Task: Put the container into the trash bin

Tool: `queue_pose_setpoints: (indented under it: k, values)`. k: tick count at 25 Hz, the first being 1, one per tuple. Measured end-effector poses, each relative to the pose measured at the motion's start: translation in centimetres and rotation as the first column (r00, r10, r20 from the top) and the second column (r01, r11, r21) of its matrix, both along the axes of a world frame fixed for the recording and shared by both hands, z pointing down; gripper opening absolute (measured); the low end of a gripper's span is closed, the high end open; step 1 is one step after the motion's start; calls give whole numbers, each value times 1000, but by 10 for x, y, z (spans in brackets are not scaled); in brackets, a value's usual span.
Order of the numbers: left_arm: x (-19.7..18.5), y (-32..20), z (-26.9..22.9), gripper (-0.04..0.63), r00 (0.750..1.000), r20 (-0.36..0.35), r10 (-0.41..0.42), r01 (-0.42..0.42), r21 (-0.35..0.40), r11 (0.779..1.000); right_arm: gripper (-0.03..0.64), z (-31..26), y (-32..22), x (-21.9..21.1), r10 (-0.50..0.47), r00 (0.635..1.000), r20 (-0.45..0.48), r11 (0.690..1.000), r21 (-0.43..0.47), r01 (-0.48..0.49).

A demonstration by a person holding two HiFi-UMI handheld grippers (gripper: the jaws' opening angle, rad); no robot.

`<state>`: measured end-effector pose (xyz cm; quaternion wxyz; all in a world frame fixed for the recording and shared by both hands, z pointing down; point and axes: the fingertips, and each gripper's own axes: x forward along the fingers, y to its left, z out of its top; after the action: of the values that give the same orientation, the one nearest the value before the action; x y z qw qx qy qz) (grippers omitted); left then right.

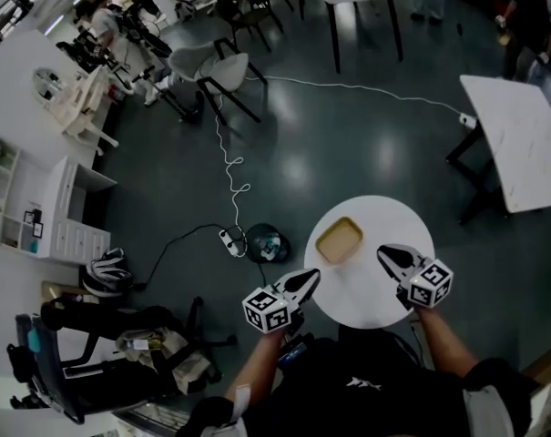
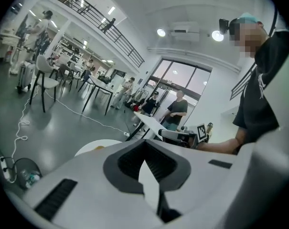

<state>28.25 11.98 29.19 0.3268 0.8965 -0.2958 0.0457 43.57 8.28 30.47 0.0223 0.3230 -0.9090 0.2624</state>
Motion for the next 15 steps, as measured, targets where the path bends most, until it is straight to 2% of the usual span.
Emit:
queue_pose_setpoints:
  k: [11, 13, 15]
  values:
    - [-9, -56, 58, 3, 994, -3, -113, 111, -133, 985, 45, 56, -66, -11, -78, 994, -78, 994, -81, 72]
    - [-11, -59, 69, 4, 992, -10, -127, 124, -161, 979, 52, 67, -72, -14, -87, 991, -103, 992, -101, 77]
    - [-11, -58, 85, 5, 989, -15, -147, 141, -203, 969, 86, 78, -75, -14, -94, 987, -129, 988, -135, 76]
